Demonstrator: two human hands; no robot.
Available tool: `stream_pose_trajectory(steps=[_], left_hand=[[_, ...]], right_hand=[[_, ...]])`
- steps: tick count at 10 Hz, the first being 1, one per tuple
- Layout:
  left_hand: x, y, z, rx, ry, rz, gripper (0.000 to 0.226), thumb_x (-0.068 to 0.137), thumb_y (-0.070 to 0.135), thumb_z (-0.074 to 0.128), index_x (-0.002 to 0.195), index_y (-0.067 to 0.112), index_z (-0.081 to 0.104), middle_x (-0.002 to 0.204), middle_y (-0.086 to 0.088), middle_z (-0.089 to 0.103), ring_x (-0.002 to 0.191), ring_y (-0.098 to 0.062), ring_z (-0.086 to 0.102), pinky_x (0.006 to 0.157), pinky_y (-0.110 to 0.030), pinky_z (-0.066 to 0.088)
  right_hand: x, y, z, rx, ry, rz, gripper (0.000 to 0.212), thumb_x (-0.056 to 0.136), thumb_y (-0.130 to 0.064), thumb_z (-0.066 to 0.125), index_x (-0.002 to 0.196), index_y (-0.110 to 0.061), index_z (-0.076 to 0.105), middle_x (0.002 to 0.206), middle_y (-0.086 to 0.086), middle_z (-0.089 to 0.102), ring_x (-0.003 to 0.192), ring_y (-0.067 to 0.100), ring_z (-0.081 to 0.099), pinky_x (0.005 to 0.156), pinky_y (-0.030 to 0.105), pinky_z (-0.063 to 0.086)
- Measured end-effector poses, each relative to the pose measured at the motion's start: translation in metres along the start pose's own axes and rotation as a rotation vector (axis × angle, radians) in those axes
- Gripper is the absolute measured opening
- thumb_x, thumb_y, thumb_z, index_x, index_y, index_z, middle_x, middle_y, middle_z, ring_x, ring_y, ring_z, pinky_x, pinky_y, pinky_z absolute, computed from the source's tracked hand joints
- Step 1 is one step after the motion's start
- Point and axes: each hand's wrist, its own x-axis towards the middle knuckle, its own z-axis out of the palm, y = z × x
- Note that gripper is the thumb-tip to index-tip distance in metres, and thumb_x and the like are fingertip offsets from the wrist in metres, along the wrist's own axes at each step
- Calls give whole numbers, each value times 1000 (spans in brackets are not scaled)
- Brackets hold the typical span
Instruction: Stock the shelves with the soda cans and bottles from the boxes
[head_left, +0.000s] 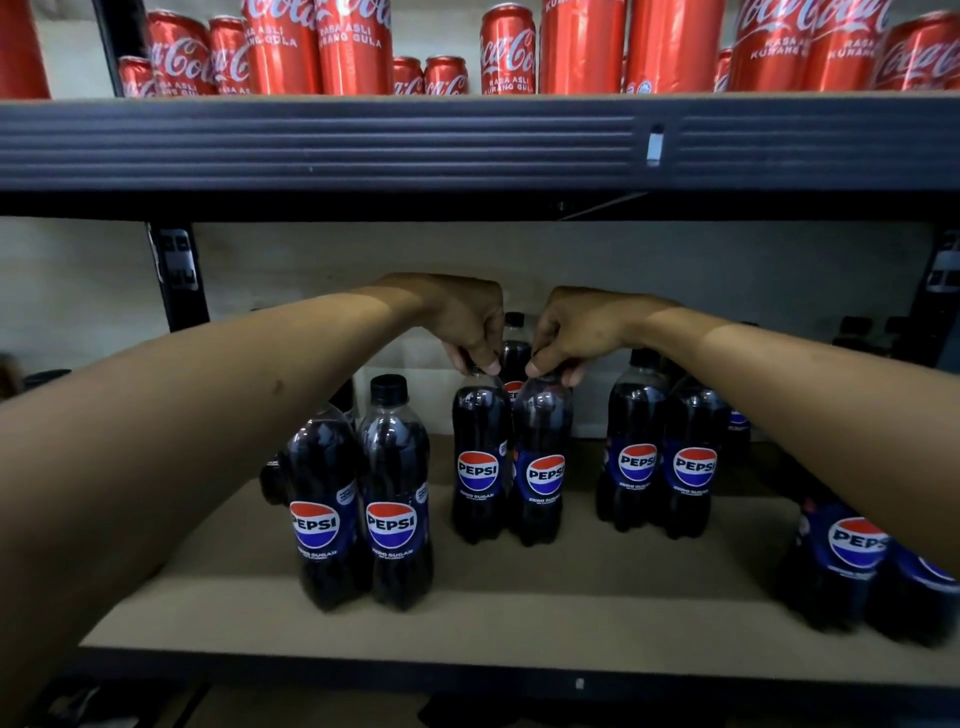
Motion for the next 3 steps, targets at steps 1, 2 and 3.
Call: stream_pose_trajectory(steps=[1,2,3], left_hand=[[-5,5,2,7,3,16,22,84,18,76,100,3,72,91,-11,75,86,-22,73,76,-28,60],[-8,2,4,-3,5,10,27,85,20,74,106,4,71,94,-9,74,87,-18,72,72,-28,60],[-9,2,5,33,1,8,36,86,29,74,114,7,68,94,-4,73,87,-13,70,72,-28,60]], right_hand=[[-1,0,2,-16,24,1,18,84,-23,77,91,-7,73,85,7,74,72,19,74,72,29,61],[-4,0,3,-1,49,7,19,85,-23,77,94,-7,71,84,7,73,69,17,73,71,29,61],[-7,1,5,35,62,16,20,85,-22,76,98,-7,71,84,8,74,66,14,72,67,26,59]])
